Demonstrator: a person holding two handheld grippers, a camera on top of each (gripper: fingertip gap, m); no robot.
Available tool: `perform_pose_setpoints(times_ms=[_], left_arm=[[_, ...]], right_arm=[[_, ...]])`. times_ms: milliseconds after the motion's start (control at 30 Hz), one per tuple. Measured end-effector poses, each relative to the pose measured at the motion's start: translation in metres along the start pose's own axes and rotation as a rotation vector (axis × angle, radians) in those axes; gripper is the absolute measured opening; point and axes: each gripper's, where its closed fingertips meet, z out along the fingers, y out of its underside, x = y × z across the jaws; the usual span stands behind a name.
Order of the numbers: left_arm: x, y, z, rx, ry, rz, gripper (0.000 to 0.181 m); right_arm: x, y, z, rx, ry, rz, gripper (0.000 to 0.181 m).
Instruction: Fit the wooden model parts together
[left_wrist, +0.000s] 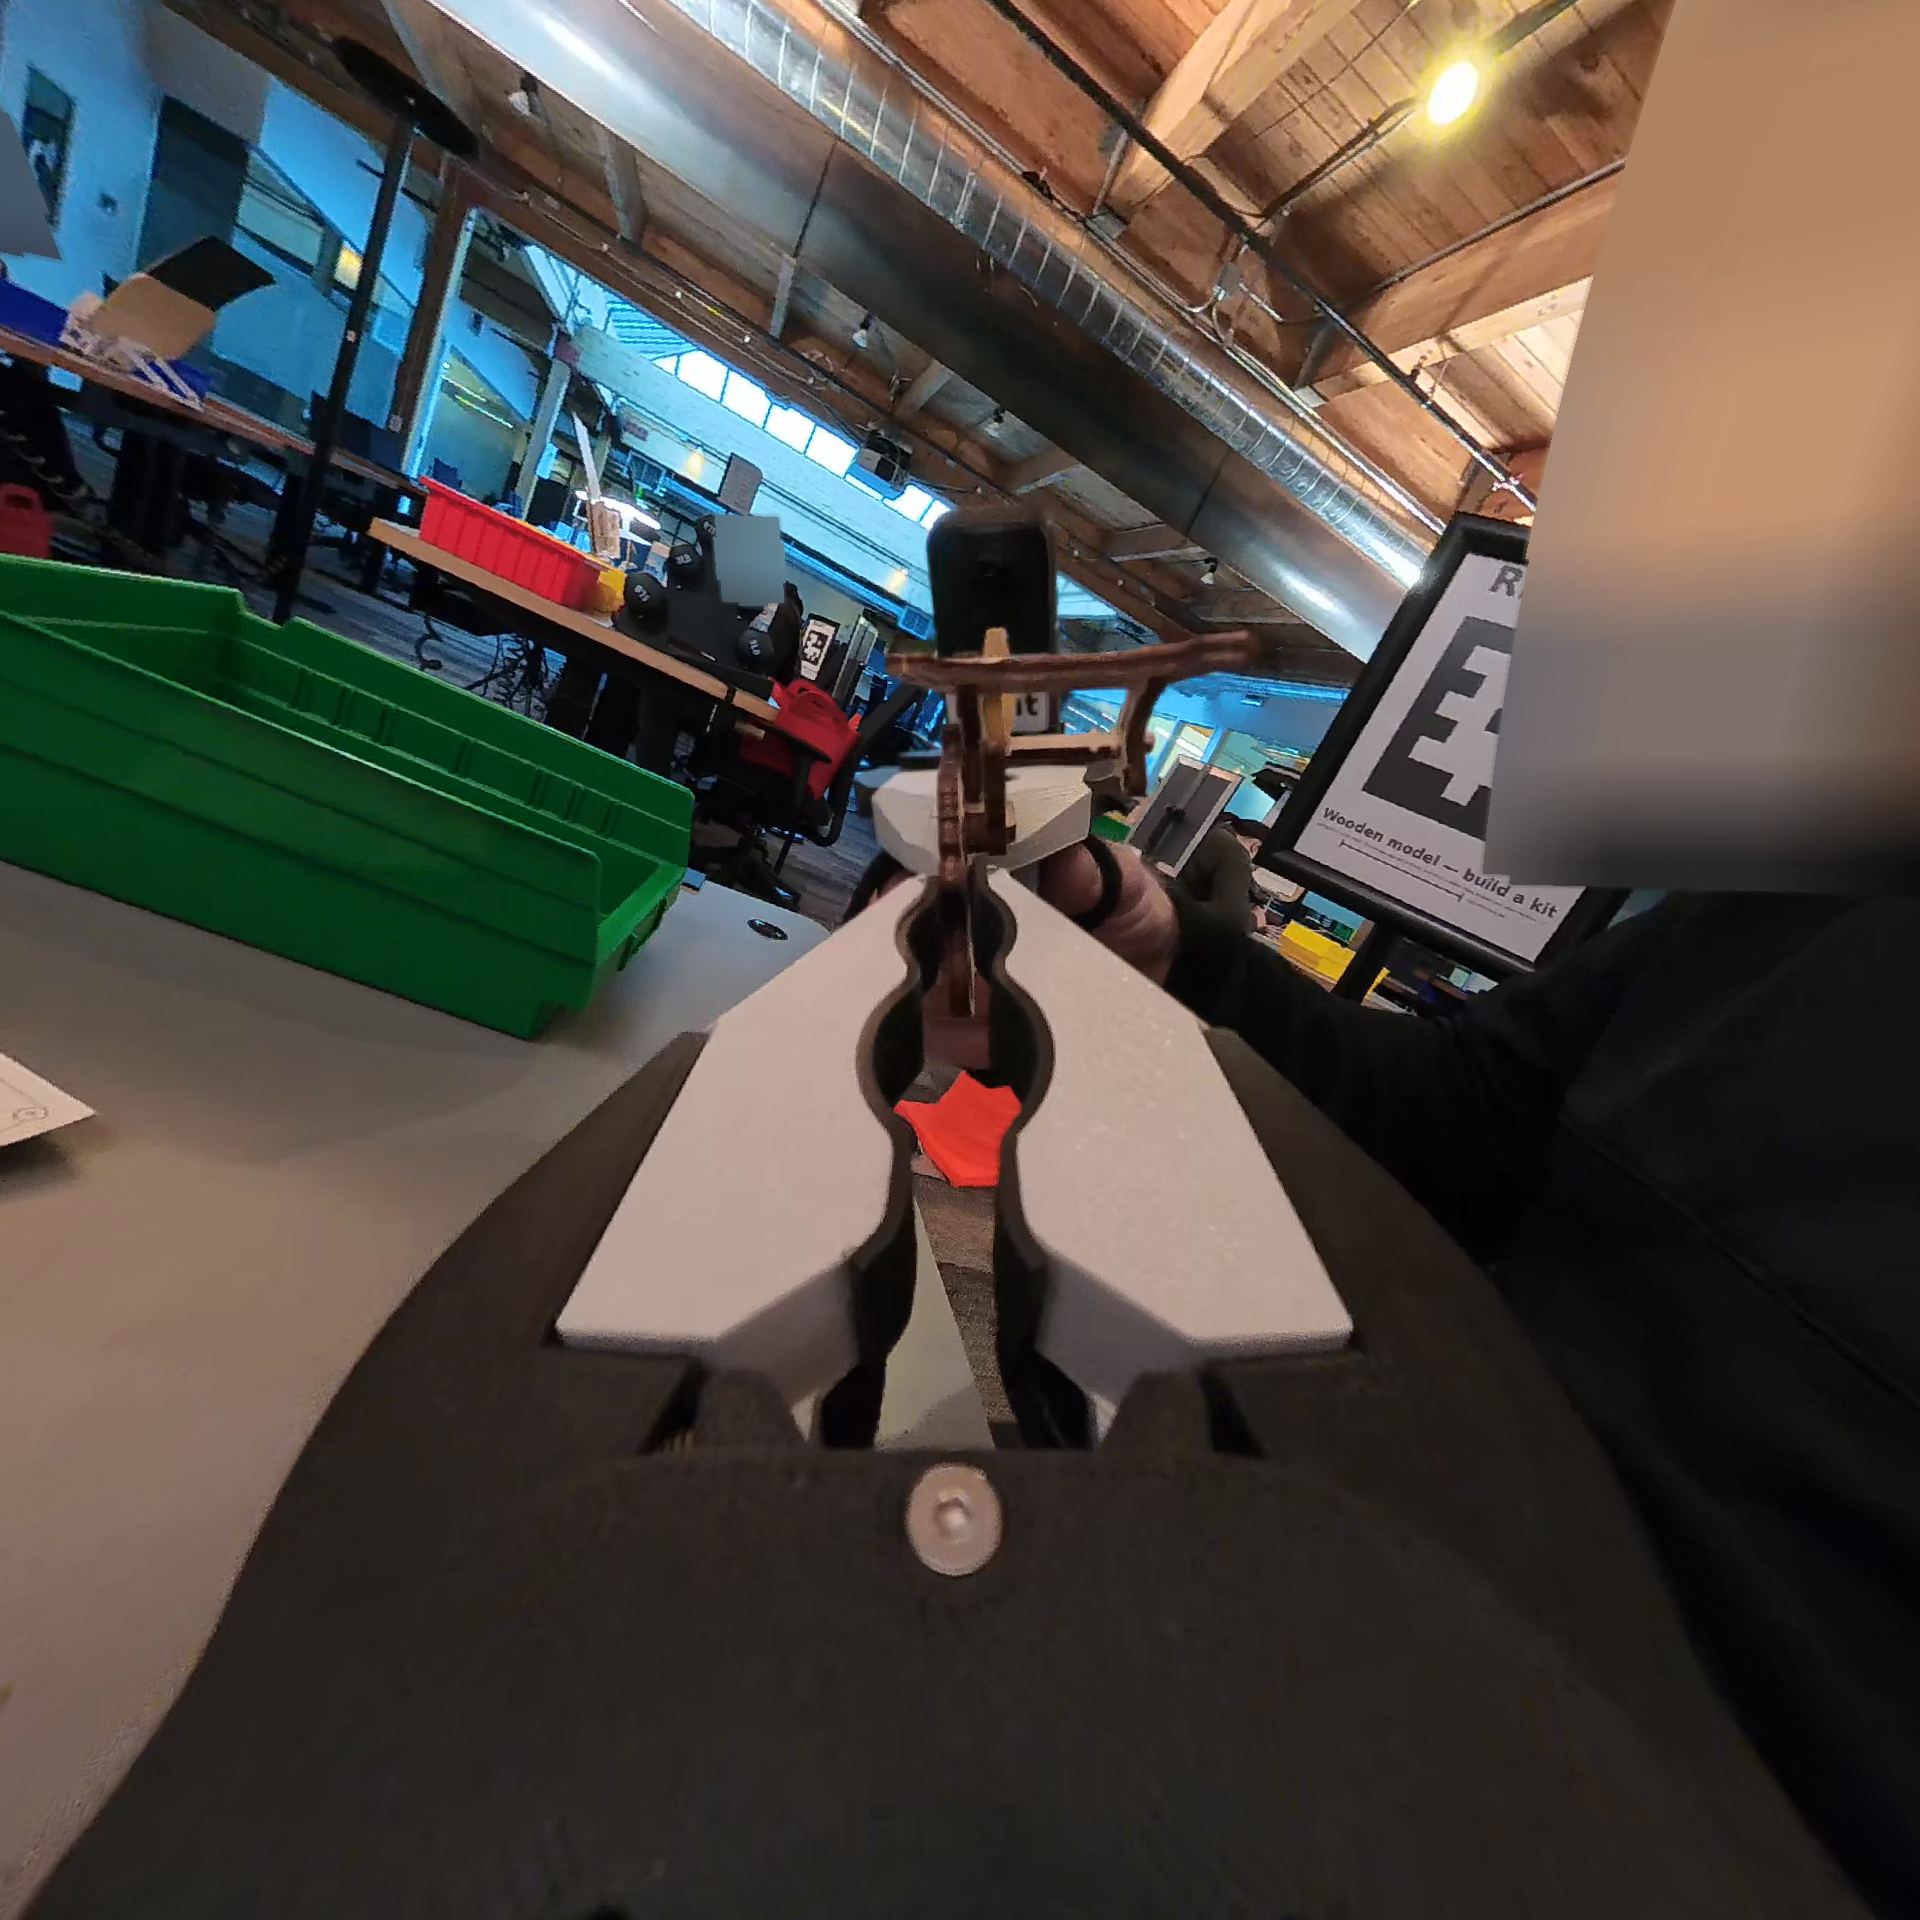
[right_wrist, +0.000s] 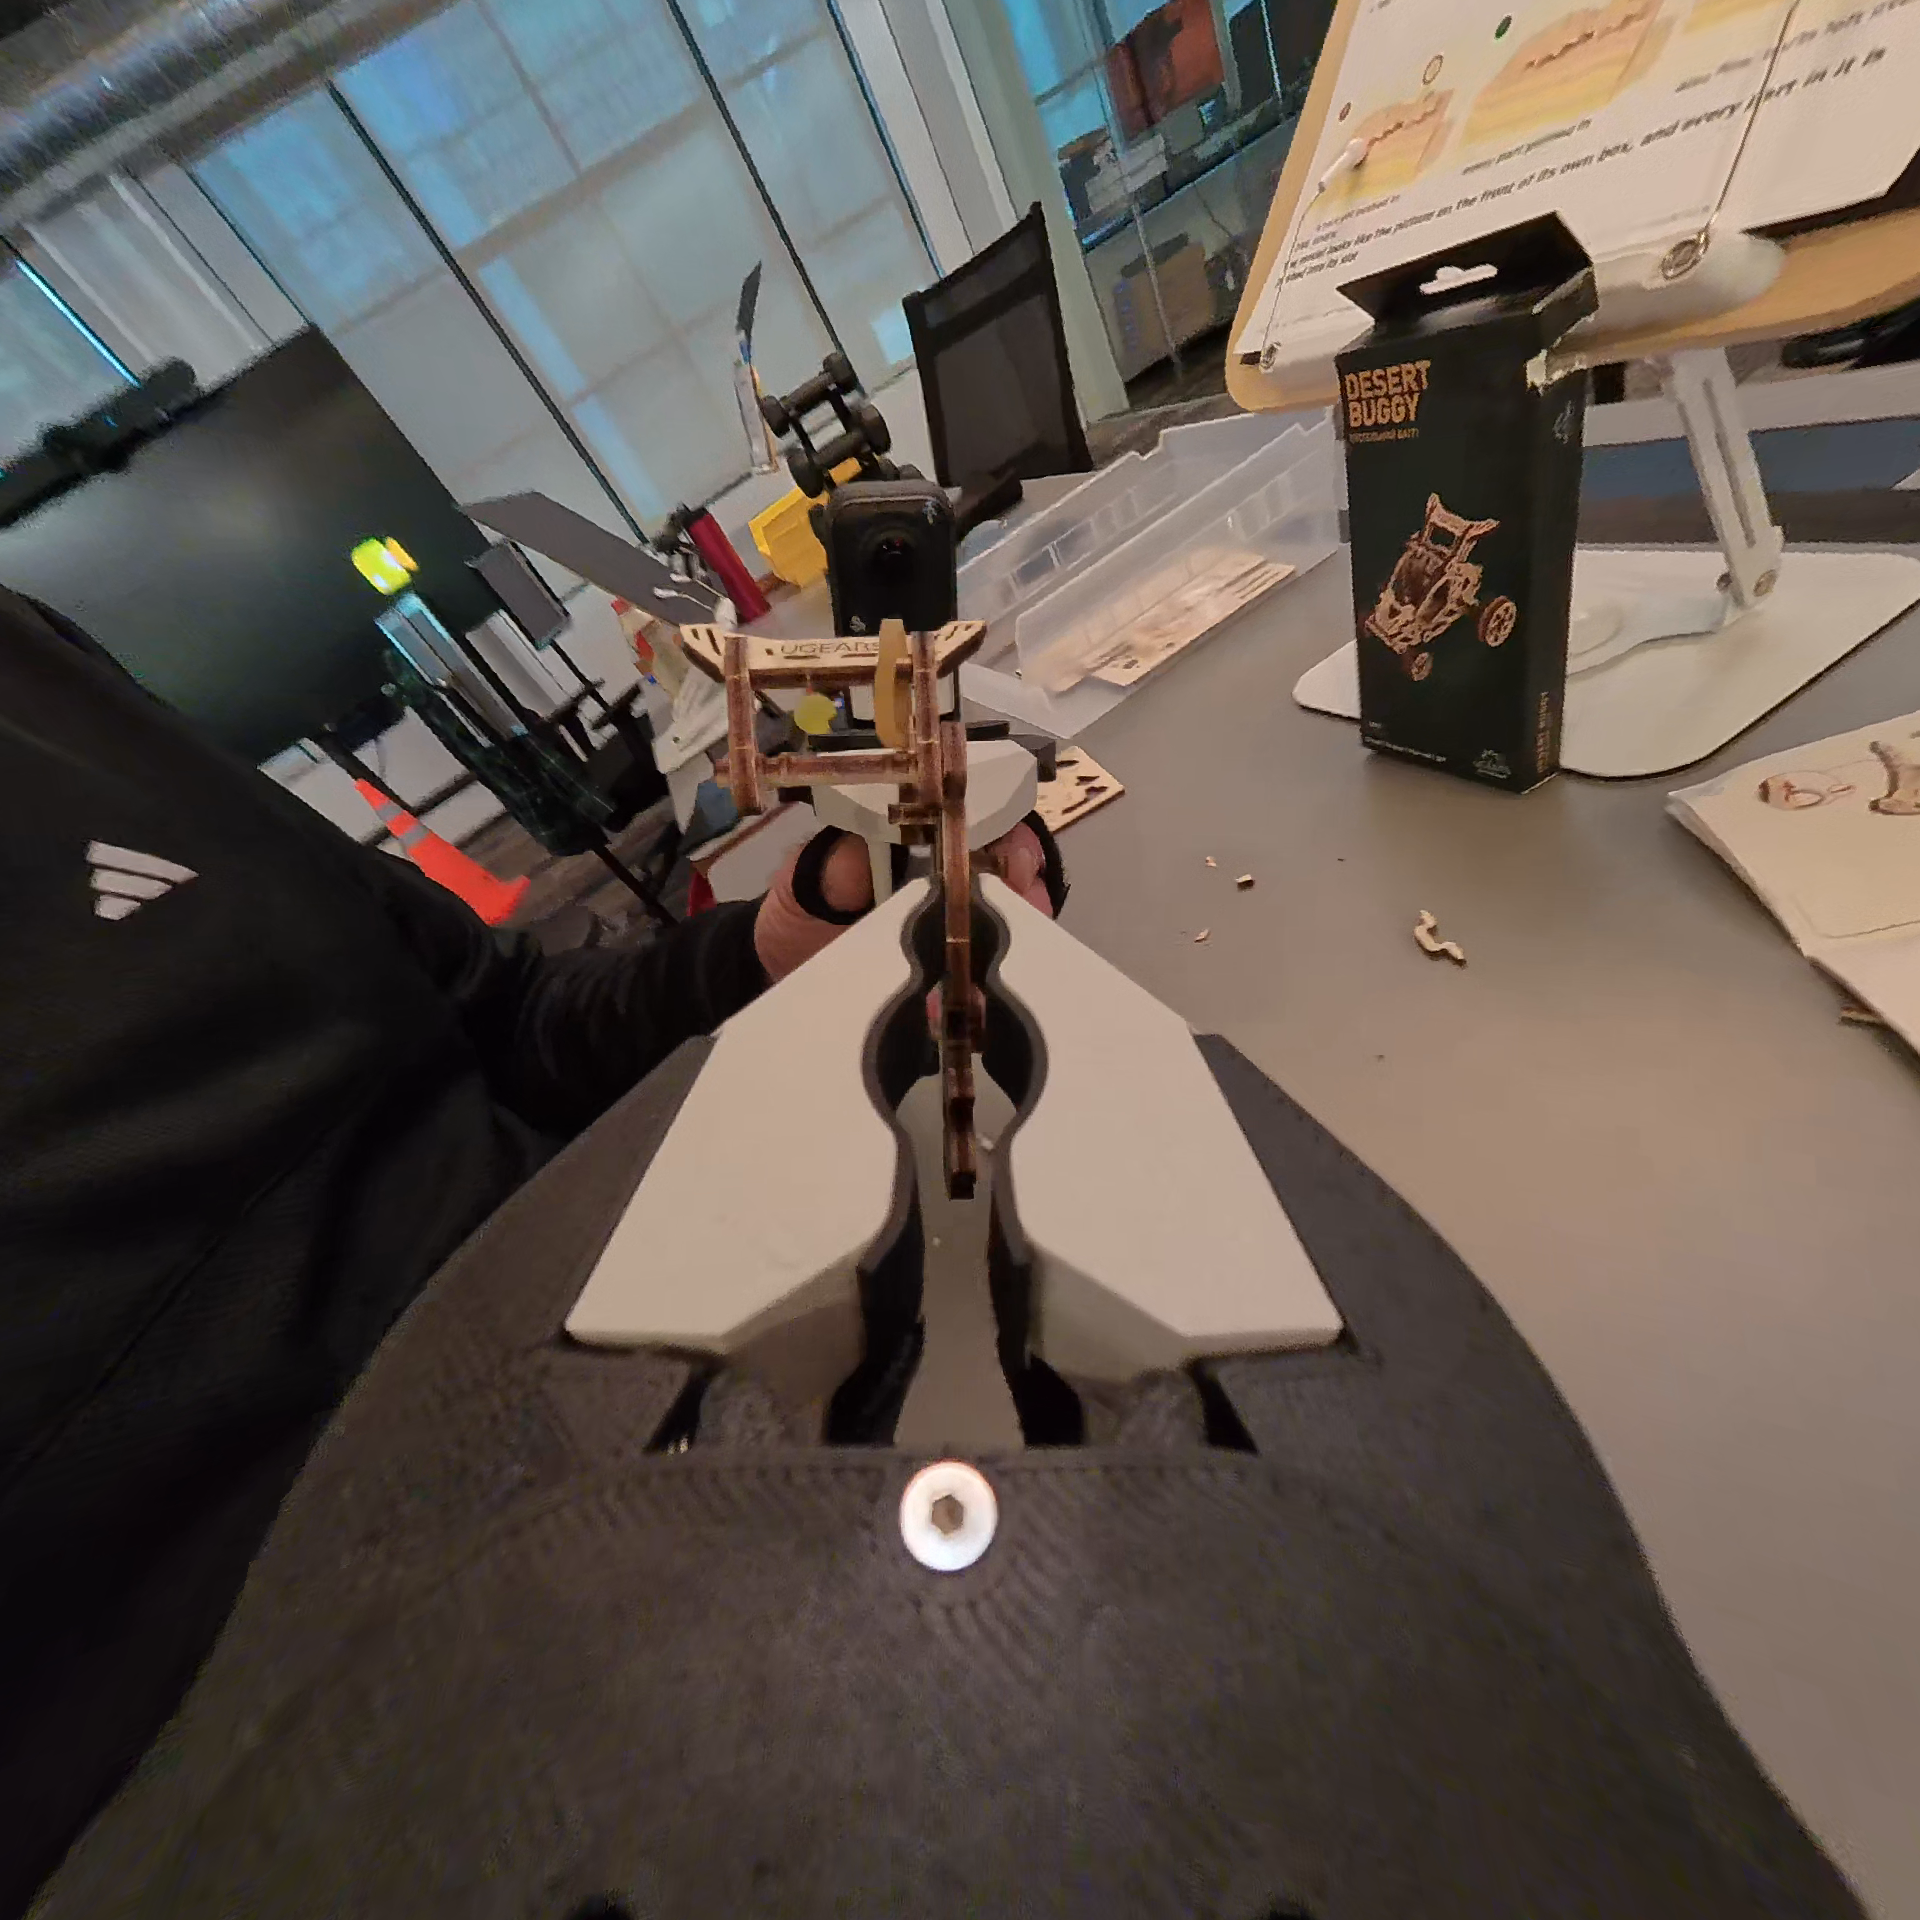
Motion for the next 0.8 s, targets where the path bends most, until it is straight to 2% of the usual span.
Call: perform_pose_setpoints(times_ms=[167, 367, 600, 800], left_arm=[[-0.003, -0.004, 0.0, 0.0, -0.023, 0.015, 0.01], [-0.009, -0.004, -0.004, -0.003, -0.056, 0.037, 0.01], [-0.012, 0.002, -0.003, -0.032, -0.064, 0.04, 0.008], [-0.023, 0.002, -0.016, -0.051, -0.099, 0.057, 0.014]], right_arm=[[0.008, -0.004, -0.005, 0.094, -0.076, 0.17, 0.0], [0.013, 0.0, -0.003, 0.121, -0.12, 0.252, 0.0], [0.016, 0.005, -0.002, 0.124, -0.125, 0.272, 0.0], [0.024, 0.012, -0.003, 0.11, -0.1, 0.266, 0.0]])
